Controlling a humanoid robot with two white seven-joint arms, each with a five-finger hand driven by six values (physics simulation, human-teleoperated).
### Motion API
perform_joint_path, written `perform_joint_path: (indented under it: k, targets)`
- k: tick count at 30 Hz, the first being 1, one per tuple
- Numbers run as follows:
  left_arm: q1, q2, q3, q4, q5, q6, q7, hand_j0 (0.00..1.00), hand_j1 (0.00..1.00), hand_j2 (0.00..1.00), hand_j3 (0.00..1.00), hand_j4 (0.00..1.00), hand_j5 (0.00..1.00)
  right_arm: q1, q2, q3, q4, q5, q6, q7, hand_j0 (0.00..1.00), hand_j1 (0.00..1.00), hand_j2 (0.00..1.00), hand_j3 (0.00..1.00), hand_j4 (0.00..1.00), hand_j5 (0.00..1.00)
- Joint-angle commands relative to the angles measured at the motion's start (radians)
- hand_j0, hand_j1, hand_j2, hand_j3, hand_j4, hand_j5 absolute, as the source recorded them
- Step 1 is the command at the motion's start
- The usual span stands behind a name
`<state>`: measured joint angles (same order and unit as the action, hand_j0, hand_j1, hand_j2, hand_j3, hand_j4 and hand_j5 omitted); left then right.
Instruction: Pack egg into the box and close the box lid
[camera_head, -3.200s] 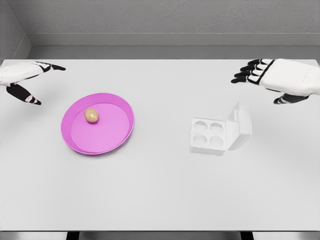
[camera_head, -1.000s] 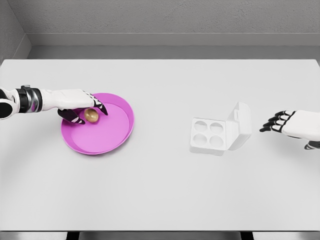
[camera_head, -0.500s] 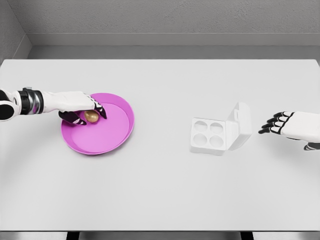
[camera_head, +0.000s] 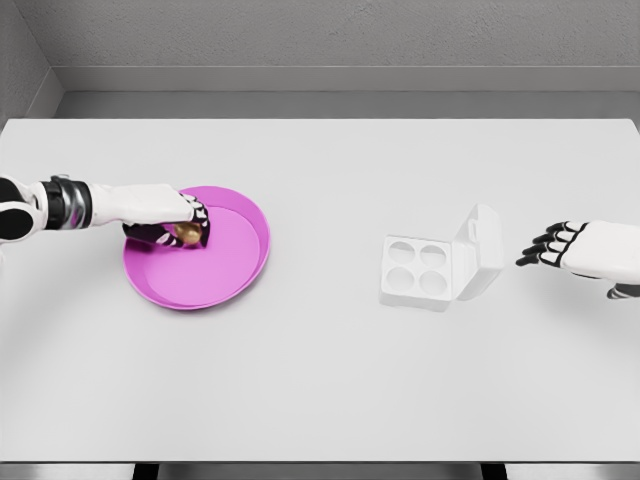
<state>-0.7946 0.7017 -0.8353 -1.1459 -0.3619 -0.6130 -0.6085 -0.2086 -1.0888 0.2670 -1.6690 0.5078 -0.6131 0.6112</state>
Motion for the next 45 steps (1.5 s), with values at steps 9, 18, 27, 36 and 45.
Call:
perform_joint_path:
  k: [9, 18, 27, 36, 45]
  targets:
    - [-0.020, -0.014, -0.002, -0.181, 0.018, 0.002, -0.002, 0.31, 0.31, 0.31, 0.31, 0.31, 0.31, 0.002, -0.002, 0.000, -0.012, -0.003, 0.002, 0.000, 1.00, 1.00, 1.00, 1.00, 1.00, 1.00]
    - [-0.055, -0.202, -0.025, -0.190, 0.011, 0.002, -0.002, 0.30, 0.30, 0.30, 0.30, 0.30, 0.30, 0.002, -0.002, 0.001, -0.012, -0.003, 0.002, 0.000, 1.00, 1.00, 1.00, 1.00, 1.00, 1.00]
    - [-0.106, -0.436, -0.100, -0.146, 0.000, 0.002, -0.002, 0.27, 0.27, 0.27, 0.27, 0.27, 0.27, 0.002, -0.002, 0.001, -0.014, -0.003, 0.002, 0.000, 1.00, 1.00, 1.00, 1.00, 1.00, 1.00]
    - [-0.103, -0.510, -0.100, -0.061, -0.052, 0.002, -0.002, 0.28, 0.28, 0.28, 0.28, 0.28, 0.28, 0.000, -0.002, 0.001, -0.015, -0.003, 0.002, 0.000, 1.00, 1.00, 1.00, 1.00, 1.00, 1.00]
    - [-0.103, -0.511, -0.123, -0.031, -0.052, 0.002, -0.002, 0.41, 0.41, 0.41, 0.41, 0.41, 0.41, 0.000, -0.002, 0.001, -0.017, -0.003, 0.002, 0.000, 1.00, 1.00, 1.00, 1.00, 1.00, 1.00]
